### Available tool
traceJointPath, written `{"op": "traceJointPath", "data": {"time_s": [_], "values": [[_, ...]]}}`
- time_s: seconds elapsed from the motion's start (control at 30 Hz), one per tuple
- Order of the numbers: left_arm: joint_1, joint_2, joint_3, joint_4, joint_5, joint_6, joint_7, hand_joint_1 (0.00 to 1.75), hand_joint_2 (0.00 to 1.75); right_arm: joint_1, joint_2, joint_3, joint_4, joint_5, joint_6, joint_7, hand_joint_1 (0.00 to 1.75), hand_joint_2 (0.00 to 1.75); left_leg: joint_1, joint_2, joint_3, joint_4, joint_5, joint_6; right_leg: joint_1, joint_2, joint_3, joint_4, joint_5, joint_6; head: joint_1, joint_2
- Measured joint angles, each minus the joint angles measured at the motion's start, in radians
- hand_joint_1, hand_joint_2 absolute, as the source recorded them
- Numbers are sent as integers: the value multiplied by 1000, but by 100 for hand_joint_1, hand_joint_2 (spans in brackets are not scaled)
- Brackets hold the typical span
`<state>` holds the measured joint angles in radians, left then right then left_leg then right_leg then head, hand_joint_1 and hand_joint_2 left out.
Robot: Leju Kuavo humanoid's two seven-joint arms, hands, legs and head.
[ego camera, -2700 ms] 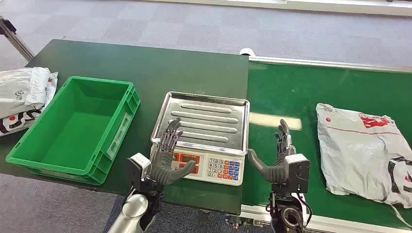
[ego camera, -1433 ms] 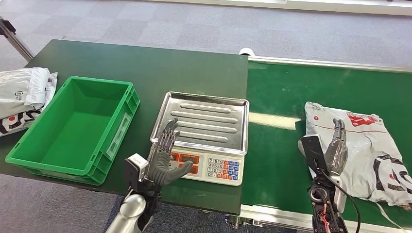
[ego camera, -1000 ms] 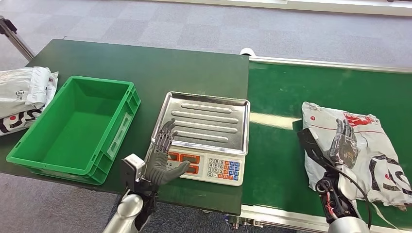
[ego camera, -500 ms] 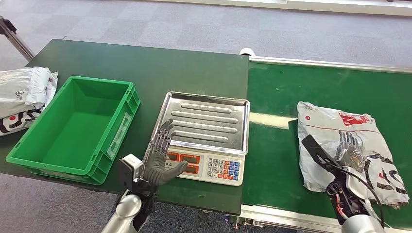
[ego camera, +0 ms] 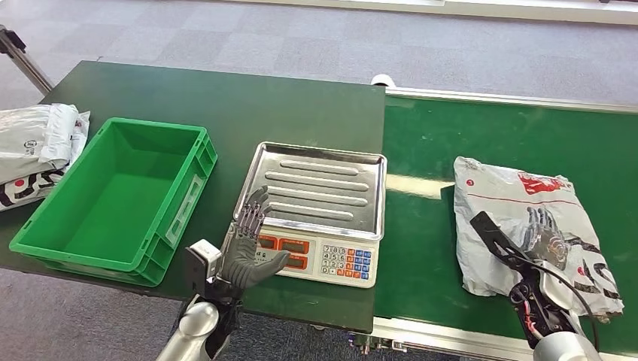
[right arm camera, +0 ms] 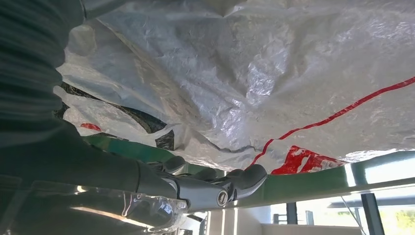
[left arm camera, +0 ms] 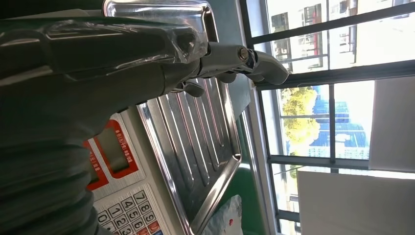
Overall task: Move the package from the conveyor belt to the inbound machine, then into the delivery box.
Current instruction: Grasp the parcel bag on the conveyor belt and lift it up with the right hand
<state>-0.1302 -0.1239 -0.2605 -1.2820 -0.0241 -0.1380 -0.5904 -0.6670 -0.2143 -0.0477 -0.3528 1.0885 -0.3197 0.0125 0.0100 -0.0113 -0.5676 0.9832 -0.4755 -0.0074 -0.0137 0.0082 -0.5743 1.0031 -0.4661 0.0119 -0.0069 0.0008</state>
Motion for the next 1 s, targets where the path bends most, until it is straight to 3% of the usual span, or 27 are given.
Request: {"op": "traceJointPath", "data": {"time_s": [0.23, 0.4, 0.6, 0.73, 0.87, 1.0], "values": [[0, 10, -1, 8, 19, 8, -16, 0, 175, -23, -21, -19, 24, -41, 136, 109, 0, 175, 0, 0, 0, 0, 0, 0, 0, 0, 0, 0, 0, 0, 0, 0], [0, 19, -7, 10, 33, 18, -22, 0, 175, -45, -37, -66, 38, -111, 214, 120, 0, 175, 0, 0, 0, 0, 0, 0, 0, 0, 0, 0, 0, 0, 0, 0], [-12, 29, -20, 27, 38, 19, -32, 0, 175, -87, -60, -183, 55, -253, 506, 135, 0, 175, 0, 0, 0, 0, 0, 0, 0, 0, 0, 0, 0, 0, 0, 0], [-13, 36, -21, 33, 39, 21, -33, 0, 175, -104, -66, -230, 61, -266, 561, 153, 3, 175, 0, 0, 0, 0, 0, 0, 0, 0, 0, 0, 0, 0, 0, 0], [-11, 42, -20, 33, 39, 23, -33, 0, 175, -113, -64, -253, 67, -265, 578, 165, 168, 175, 0, 0, 0, 0, 0, 0, 0, 0, 1, 0, 0, 0, 0, 0], [-12, 44, -20, 33, 44, 24, -33, 0, 175, -118, -61, -264, 69, -262, 583, 168, 175, 175, 0, 0, 1, 0, 0, 0, 0, 0, 1, 0, 0, 0, 0, 0]]}}
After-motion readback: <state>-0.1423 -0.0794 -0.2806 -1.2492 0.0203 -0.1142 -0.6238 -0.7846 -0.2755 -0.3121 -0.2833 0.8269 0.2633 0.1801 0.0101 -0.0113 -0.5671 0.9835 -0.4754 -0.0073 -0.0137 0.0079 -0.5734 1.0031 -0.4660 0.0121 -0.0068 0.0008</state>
